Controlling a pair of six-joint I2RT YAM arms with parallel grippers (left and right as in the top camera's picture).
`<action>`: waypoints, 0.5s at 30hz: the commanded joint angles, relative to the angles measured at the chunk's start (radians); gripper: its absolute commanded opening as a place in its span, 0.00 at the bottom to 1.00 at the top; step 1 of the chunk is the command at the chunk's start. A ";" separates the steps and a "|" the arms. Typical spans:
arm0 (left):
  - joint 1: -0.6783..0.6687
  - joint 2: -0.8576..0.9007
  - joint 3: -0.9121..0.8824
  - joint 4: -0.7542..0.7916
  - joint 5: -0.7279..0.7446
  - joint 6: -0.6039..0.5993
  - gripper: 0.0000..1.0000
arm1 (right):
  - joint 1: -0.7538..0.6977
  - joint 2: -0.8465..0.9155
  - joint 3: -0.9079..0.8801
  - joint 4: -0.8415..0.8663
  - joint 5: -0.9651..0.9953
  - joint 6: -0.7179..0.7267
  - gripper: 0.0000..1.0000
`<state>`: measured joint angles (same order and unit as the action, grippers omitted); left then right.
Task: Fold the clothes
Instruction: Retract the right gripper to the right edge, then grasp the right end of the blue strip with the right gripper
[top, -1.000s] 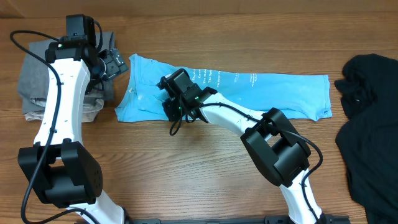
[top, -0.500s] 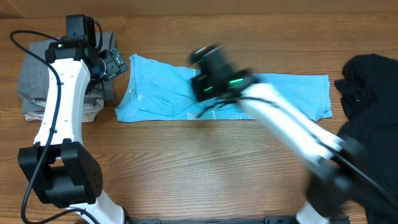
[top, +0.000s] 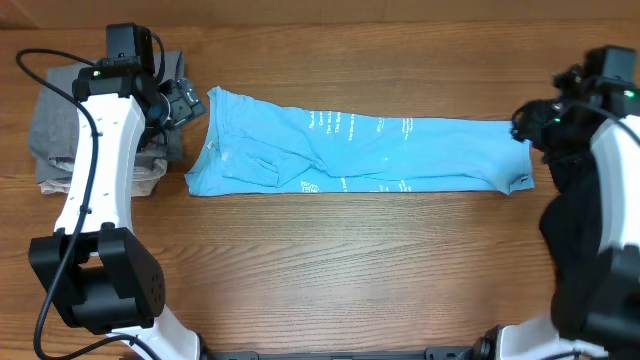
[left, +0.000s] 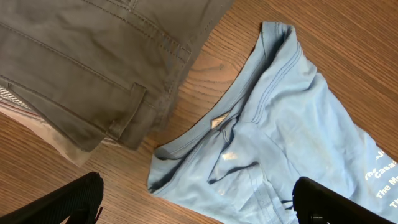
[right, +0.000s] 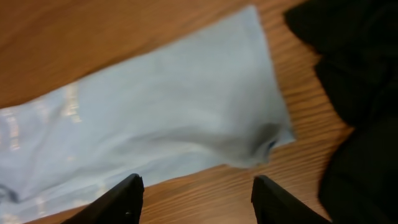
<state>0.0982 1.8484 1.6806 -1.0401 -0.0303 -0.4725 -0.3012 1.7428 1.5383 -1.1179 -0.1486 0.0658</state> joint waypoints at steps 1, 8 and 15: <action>-0.004 -0.025 0.023 0.001 -0.003 -0.011 1.00 | -0.056 0.083 -0.010 0.025 -0.036 -0.081 0.61; -0.004 -0.025 0.023 0.001 -0.003 -0.011 1.00 | -0.076 0.278 -0.010 0.078 0.011 -0.127 0.61; -0.004 -0.025 0.023 0.001 -0.003 -0.011 1.00 | -0.076 0.378 -0.013 0.133 0.089 -0.142 0.61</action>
<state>0.0982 1.8484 1.6806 -1.0401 -0.0307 -0.4725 -0.3782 2.1162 1.5311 -0.9920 -0.0910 -0.0505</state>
